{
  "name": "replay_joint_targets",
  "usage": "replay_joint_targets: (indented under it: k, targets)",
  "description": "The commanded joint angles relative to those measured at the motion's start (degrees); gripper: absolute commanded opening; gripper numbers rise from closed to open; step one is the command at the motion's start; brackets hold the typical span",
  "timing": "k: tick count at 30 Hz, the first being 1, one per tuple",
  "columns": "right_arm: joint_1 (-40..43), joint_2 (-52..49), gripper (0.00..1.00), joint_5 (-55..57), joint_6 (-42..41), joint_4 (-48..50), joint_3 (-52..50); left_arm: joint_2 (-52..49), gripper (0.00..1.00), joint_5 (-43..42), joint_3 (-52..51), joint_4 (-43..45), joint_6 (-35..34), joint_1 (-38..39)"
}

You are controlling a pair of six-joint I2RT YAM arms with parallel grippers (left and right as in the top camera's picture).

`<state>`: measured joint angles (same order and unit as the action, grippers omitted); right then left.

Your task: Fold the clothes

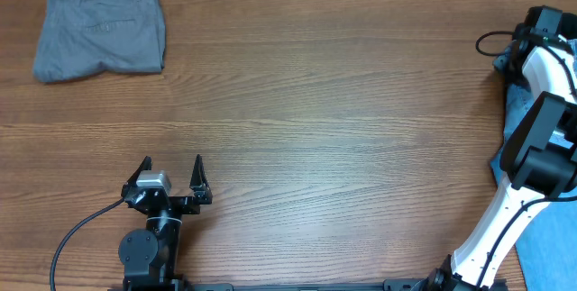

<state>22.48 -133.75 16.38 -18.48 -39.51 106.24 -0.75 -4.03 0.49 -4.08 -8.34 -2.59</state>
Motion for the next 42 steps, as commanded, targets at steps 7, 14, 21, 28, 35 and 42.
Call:
replay_joint_targets:
  k: [7,14,21,28,35,42]
  targets:
    - [-9.2,15.1,0.04,-21.3,10.7,-4.0,7.4,0.5,1.0,-0.4,-0.2,0.0,0.6,0.5]
    - [-26.6,15.1,0.04,-28.0,15.3,-8.1,7.4,0.5,1.0,-0.4,-0.2,0.0,0.6,0.5]
    - [-39.3,14.6,0.05,-46.8,26.3,-10.2,7.4,0.5,1.0,-0.4,-0.2,0.0,0.6,0.5]
    - [-39.9,14.9,0.62,-42.4,25.6,-11.3,7.5,0.5,1.0,-0.4,-0.2,0.0,0.6,0.5]
    - [-34.0,15.1,0.63,-37.0,16.4,-11.6,8.2,0.5,1.0,-0.4,-0.2,0.0,0.6,0.5]
    - [-31.7,13.0,0.58,-37.0,15.8,-12.9,6.8,0.5,1.0,-0.4,-0.2,0.0,0.6,0.5]
